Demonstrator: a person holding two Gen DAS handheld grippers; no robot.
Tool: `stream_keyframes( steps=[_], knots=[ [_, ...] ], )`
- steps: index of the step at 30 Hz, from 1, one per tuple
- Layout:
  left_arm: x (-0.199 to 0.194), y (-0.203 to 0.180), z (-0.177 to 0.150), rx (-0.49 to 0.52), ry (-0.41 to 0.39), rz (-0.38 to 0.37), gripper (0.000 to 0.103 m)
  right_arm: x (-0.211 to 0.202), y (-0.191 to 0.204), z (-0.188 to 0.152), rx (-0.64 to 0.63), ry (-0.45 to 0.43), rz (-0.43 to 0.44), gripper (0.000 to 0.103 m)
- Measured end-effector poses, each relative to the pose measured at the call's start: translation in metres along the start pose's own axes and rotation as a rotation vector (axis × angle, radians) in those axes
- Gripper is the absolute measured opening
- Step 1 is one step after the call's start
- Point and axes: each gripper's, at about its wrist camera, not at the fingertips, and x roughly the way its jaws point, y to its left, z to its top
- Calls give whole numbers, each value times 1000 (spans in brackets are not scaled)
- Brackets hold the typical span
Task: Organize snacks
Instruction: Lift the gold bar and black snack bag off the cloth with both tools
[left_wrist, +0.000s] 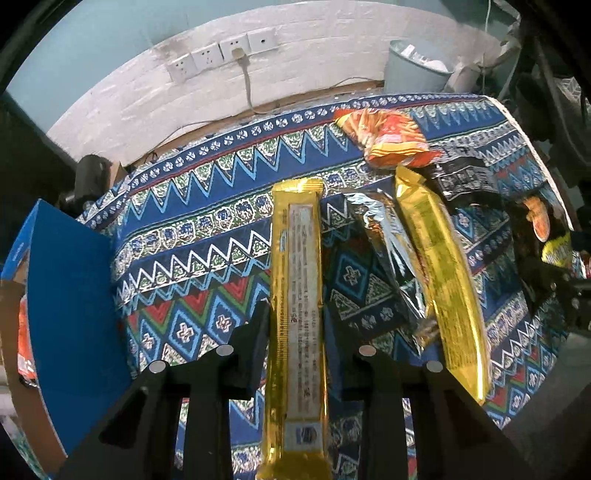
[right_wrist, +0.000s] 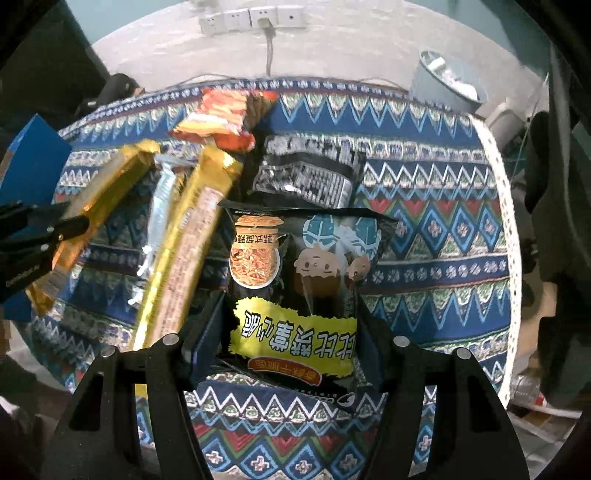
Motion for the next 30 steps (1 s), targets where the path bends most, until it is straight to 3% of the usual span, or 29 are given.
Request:
stream_keyframes(
  steps=[1, 8, 9, 10, 11, 13, 30],
  knots=[
    [-3, 0, -2, 2, 0, -4, 11, -3, 1, 1, -2, -5, 1, 65],
    [-13, 12, -11, -28, 4, -47, 11, -13, 15, 1, -15, -30, 9, 65],
    [-8, 18, -10, -50, 14, -59, 13, -14, 17, 2, -16, -30, 9, 65],
    [-5, 19, -9, -64, 21, -65, 26, -13, 20, 5, -16, -31, 11, 65],
    [-1, 20, -9, -77, 26, -67, 49, -14, 22, 6, -17, -33, 13, 65],
    [6, 22, -7, -100, 6, -59, 64, -15, 26, 8, -22, -38, 17, 65],
    [63, 11, 13, -109, 79, -40, 68, 1, 23, 15, -7, -8, 30, 65]
  ],
)
